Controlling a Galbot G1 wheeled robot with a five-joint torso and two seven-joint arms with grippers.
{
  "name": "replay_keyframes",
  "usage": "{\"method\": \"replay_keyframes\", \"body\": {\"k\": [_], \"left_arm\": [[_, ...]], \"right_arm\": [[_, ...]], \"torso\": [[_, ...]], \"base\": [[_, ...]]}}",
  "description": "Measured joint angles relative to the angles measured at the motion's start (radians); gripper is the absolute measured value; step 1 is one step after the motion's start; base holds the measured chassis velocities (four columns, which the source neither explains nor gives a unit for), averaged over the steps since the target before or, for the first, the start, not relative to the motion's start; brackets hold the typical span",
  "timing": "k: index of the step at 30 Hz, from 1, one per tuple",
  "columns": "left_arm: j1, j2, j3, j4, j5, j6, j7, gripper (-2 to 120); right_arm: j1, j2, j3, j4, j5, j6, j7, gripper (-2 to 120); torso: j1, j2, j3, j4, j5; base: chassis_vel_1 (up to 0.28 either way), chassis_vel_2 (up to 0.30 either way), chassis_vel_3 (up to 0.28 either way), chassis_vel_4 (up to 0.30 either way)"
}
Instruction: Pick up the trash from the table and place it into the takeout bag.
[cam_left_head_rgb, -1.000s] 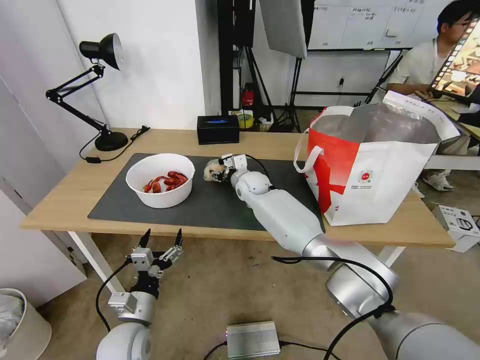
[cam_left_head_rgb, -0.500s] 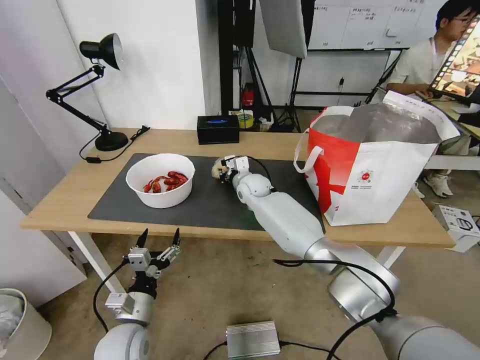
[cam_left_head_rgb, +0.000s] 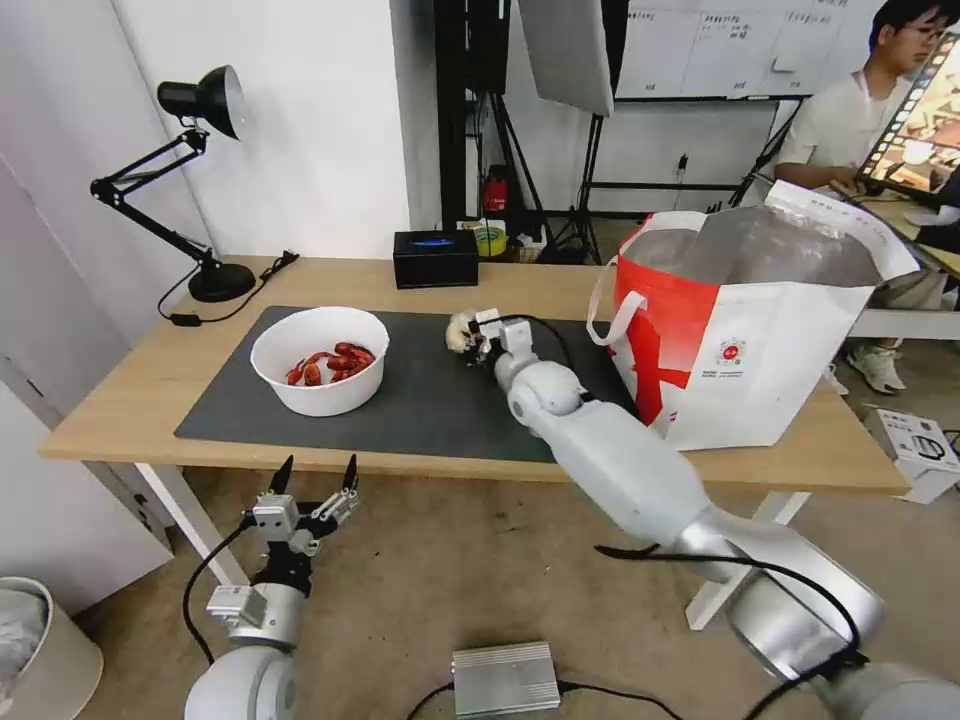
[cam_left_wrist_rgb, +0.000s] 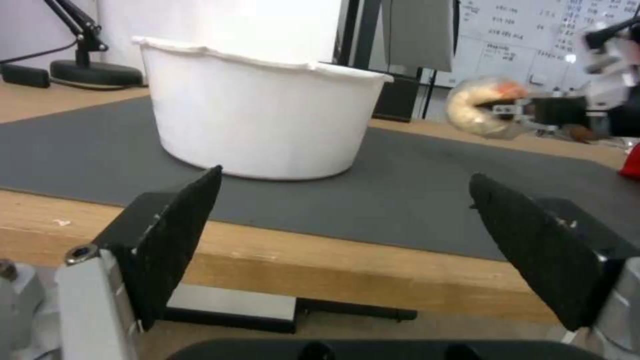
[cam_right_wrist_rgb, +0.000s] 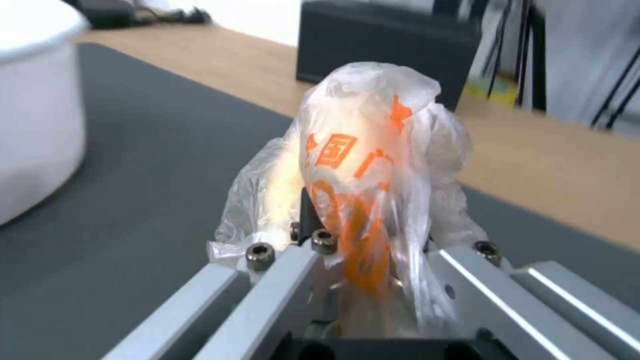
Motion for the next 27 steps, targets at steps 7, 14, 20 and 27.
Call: {"method": "replay_keyframes", "body": {"k": [7,14,20,27], "left_arm": [[0.008,0.012,-0.004,-0.005,-0.005,0.000,0.001,100],[0.011,0.017,-0.009,-0.006,-0.015,-0.002,0.001,100],[0.010,0.014,-0.002,-0.008,-0.012,-0.002,0.002,100],[0.011,0.005,0.005,-0.009,0.000,-0.002,0.003,100]], "right_arm": [[-0.089,-0.106,0.015,0.149,-0.175,0.207,-0.030,3],[-0.174,-0.175,0.089,0.254,-0.321,0.375,-0.045,3],[-0.316,-0.244,0.198,0.370,-0.403,0.480,-0.052,3],[-0.458,-0.291,0.343,0.483,-0.441,0.557,-0.075,3]], "torso": [[0.000,0.000,0.000,-0.0001,0.0000],[0.000,0.000,0.000,0.0003,0.0000],[0.000,0.000,0.000,0.0000,0.0001],[0.000,0.000,0.000,0.0000,0.0002]], "base": [[0.000,0.000,0.000,0.000],[0.000,0.000,0.000,0.000],[0.000,0.000,0.000,0.000],[0.000,0.000,0.000,0.000]]}}
